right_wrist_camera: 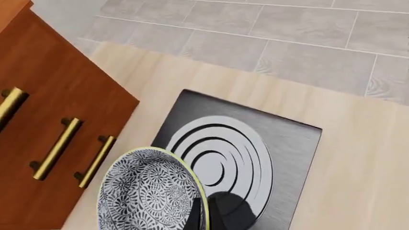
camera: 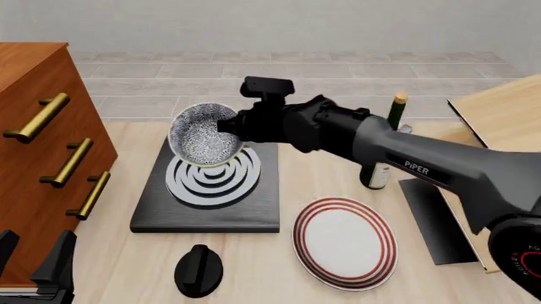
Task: Put the bowl on the stove.
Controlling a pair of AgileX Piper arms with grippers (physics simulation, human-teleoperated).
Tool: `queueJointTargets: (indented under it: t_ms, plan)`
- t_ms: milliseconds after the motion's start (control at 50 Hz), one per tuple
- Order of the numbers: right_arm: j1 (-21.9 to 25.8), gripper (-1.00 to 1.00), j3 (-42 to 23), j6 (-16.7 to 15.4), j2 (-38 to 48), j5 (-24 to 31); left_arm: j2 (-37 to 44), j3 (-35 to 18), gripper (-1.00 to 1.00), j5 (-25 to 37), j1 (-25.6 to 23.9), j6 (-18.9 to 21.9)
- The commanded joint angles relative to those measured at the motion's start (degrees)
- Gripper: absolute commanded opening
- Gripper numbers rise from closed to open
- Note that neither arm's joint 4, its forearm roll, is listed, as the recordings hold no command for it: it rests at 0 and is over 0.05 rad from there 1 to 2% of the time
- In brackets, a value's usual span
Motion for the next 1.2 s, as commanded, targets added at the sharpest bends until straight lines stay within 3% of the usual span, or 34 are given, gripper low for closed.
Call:
queueJointTargets:
  t_ms: [20, 320, 860, 1200]
  plan:
    - [-0.72, -1.0, -4.08, 0.43, 3.51, 0.26, 0.0, 0.0, 1.0, 0.0, 0.0, 0.0]
    - [-1.52, -1.0, -9.54, 1.41, 7.83, 1.47, 0.0, 0.0, 1.0, 0.0, 0.0, 0.0]
    - [-1.07, -1.0, -6.71, 3.93, 9.9, -1.18, 0.0, 0.0, 1.0, 0.0, 0.0, 0.0]
    - [-1.56, -1.0, -8.16, 4.29, 12.54, -1.84, 0.0, 0.0, 1.0, 0.0, 0.0, 0.0]
